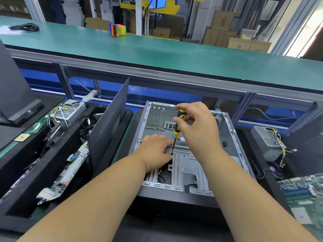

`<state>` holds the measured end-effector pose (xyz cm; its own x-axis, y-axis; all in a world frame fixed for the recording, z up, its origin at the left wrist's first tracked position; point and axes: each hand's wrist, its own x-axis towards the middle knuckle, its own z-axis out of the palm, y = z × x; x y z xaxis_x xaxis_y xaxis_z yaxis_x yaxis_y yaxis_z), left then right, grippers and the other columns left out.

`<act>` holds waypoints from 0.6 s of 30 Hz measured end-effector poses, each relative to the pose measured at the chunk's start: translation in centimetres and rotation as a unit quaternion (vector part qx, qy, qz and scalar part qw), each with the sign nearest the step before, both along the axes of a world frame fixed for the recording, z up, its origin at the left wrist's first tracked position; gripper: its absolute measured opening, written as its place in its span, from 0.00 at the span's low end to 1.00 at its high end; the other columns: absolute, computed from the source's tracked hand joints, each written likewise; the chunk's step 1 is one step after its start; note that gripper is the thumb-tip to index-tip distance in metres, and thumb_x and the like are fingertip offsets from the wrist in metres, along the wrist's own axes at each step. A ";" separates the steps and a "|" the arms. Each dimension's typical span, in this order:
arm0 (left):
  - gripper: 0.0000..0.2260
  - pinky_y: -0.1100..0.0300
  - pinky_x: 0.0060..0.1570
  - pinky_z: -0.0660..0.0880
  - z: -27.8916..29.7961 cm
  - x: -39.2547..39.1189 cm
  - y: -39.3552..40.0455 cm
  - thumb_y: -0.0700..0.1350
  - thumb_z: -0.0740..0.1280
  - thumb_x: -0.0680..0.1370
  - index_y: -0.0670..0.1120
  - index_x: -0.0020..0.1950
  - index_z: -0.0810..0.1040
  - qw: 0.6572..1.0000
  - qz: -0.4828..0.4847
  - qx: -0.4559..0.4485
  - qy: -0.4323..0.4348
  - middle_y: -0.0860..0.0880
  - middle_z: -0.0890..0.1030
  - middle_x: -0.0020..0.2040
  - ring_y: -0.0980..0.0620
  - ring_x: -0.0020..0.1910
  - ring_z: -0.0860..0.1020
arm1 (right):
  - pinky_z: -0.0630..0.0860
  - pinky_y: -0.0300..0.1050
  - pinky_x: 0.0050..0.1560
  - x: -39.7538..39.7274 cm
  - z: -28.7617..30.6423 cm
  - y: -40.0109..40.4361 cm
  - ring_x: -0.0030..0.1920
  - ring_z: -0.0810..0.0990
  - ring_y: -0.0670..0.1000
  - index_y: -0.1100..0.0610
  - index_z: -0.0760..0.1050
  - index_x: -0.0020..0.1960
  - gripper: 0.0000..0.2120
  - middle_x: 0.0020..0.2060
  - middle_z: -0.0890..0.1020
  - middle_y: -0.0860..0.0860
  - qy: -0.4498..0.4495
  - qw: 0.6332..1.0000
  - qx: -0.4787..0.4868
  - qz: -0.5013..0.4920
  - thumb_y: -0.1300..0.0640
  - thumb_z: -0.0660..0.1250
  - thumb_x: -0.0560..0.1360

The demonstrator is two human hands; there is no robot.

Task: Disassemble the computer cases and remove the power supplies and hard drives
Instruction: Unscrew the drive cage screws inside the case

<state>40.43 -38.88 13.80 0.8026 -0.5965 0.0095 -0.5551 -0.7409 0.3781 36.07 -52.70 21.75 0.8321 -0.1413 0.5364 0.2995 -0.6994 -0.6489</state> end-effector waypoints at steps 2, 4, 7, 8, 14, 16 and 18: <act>0.03 0.54 0.51 0.62 0.0 0.0 0.0 0.48 0.62 0.76 0.53 0.49 0.71 1.000 0.001 0.005 -0.004 0.54 0.70 0.44 0.50 0.49 0.68 | 0.76 0.42 0.51 -0.1 0.2 0.0 0.43 0.76 0.44 0.49 0.80 0.59 0.15 0.47 0.76 0.43 0.004 1.000 -0.016 0.009 0.61 0.72 0.74; 0.09 0.52 0.55 0.64 -0.1 0.1 0.0 0.49 0.62 0.76 0.51 0.55 0.75 1.000 0.001 0.010 0.003 0.52 0.72 0.46 0.49 0.50 0.68 | 0.75 0.43 0.53 -0.2 0.2 0.0 0.45 0.75 0.44 0.50 0.80 0.61 0.16 0.48 0.76 0.43 0.008 0.999 -0.028 0.023 0.63 0.71 0.75; 0.12 0.53 0.56 0.64 -0.1 0.1 0.0 0.49 0.62 0.76 0.52 0.59 0.75 1.000 -0.001 0.008 0.007 0.53 0.71 0.46 0.50 0.51 0.68 | 0.72 0.37 0.53 -0.3 0.1 0.0 0.49 0.74 0.43 0.50 0.77 0.64 0.18 0.51 0.77 0.44 0.027 0.998 -0.040 0.042 0.66 0.66 0.78; 0.08 0.54 0.54 0.62 -0.2 0.2 0.1 0.49 0.62 0.76 0.53 0.55 0.73 1.000 0.000 0.002 0.005 0.55 0.70 0.44 0.50 0.51 0.68 | 0.71 0.35 0.52 -0.4 0.1 0.0 0.50 0.73 0.41 0.50 0.75 0.65 0.19 0.54 0.76 0.45 0.038 0.997 -0.045 0.047 0.66 0.63 0.78; 0.06 0.55 0.49 0.58 -0.1 0.0 0.0 0.48 0.63 0.76 0.57 0.49 0.66 1.000 -0.002 -0.007 0.003 0.56 0.66 0.41 0.52 0.47 0.64 | 0.76 0.47 0.53 -0.6 0.0 -0.1 0.50 0.75 0.45 0.52 0.77 0.59 0.14 0.50 0.76 0.44 0.037 0.997 -0.023 0.067 0.64 0.63 0.78; 0.05 0.55 0.51 0.59 -0.1 0.1 0.0 0.49 0.63 0.76 0.56 0.51 0.69 1.000 0.001 -0.008 0.006 0.56 0.68 0.43 0.51 0.48 0.65 | 0.75 0.46 0.52 -0.5 0.0 -0.2 0.47 0.75 0.45 0.51 0.78 0.55 0.08 0.46 0.78 0.44 0.014 0.998 -0.042 0.048 0.59 0.69 0.76; 0.10 0.54 0.54 0.61 0.0 0.0 0.0 0.49 0.63 0.77 0.55 0.57 0.73 1.000 -0.001 -0.006 0.010 0.54 0.71 0.47 0.50 0.50 0.67 | 0.75 0.45 0.52 -0.4 0.1 -0.3 0.47 0.75 0.45 0.51 0.78 0.52 0.08 0.44 0.78 0.43 0.006 0.998 -0.049 0.037 0.57 0.73 0.74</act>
